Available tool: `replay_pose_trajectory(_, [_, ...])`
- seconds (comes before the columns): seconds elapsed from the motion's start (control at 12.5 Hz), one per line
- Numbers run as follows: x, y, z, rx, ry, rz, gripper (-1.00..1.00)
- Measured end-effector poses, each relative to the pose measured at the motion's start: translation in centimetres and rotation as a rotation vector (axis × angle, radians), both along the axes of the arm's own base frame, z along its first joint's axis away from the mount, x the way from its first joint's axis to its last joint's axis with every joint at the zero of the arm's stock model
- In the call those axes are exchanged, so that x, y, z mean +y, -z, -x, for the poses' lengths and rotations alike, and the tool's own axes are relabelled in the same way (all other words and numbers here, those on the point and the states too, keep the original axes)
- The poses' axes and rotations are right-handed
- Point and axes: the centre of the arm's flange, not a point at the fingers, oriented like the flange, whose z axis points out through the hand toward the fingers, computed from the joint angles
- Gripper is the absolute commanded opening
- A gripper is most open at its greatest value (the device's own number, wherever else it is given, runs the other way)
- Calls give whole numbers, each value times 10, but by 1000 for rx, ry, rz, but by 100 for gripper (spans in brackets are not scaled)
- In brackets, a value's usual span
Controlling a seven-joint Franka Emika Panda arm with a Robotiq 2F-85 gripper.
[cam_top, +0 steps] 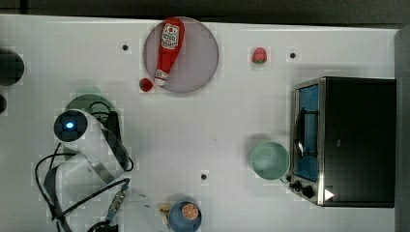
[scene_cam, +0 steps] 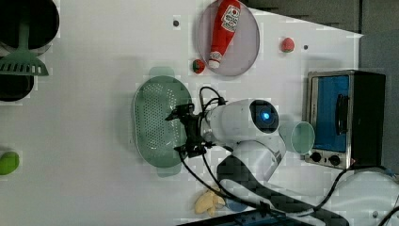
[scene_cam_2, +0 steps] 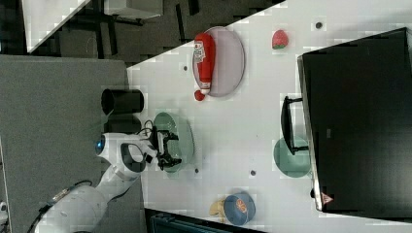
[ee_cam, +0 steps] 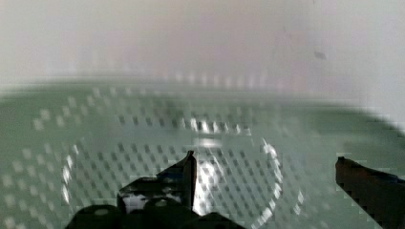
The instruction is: Drag strainer left to right.
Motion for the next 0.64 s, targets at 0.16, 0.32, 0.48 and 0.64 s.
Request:
replay_pose_trajectory(0.16, [-19, 5, -16, -31, 43, 14, 100])
replay_pose_trajectory(0.32, [-26, 5, -21, -32, 61, 15, 100])
replay_pose_trajectory(0.48, [-23, 0, -22, -51, 69, 1, 100])
replay_pose_trajectory(0.64, [-32, 3, -20, -42, 80, 21, 100])
